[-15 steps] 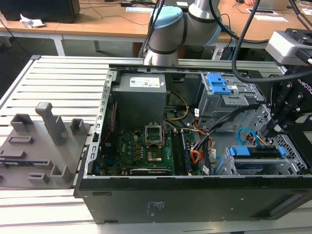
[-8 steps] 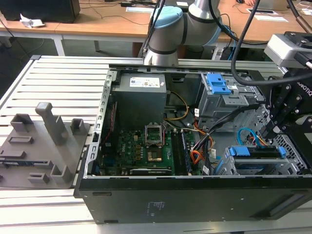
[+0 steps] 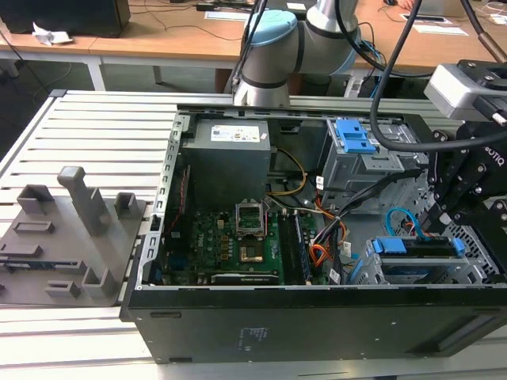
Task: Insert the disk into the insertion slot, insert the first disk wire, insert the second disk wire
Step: 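Insert the second disk wire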
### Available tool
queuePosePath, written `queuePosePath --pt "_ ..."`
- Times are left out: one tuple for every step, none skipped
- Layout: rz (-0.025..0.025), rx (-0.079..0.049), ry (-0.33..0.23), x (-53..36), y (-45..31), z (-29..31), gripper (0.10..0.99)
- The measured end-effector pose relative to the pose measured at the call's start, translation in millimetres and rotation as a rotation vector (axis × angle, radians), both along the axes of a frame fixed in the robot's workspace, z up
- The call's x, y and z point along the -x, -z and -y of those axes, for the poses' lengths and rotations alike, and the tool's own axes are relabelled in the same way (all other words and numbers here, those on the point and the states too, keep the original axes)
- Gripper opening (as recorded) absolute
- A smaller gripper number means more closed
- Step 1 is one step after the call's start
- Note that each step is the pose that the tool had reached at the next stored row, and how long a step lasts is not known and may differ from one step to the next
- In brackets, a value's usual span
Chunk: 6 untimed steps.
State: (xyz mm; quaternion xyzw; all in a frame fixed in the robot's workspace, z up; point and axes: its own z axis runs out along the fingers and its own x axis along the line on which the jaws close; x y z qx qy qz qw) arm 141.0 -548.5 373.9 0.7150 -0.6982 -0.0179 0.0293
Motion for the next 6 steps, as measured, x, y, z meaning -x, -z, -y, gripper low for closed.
queuePosePath --pt "0.0 0.0 0.0 0.0 0.0 0.0 0.106" --pt "0.0 0.0 0.0 0.0 0.0 0.0 0.106" --pt "0.0 0.0 0.0 0.0 0.0 0.0 0.106" --pt "0.0 0.0 0.0 0.0 0.0 0.0 0.106" --pt "0.0 0.0 0.0 0.0 0.0 0.0 0.106" --pt "0.0 0.0 0.0 0.0 0.0 0.0 0.106"
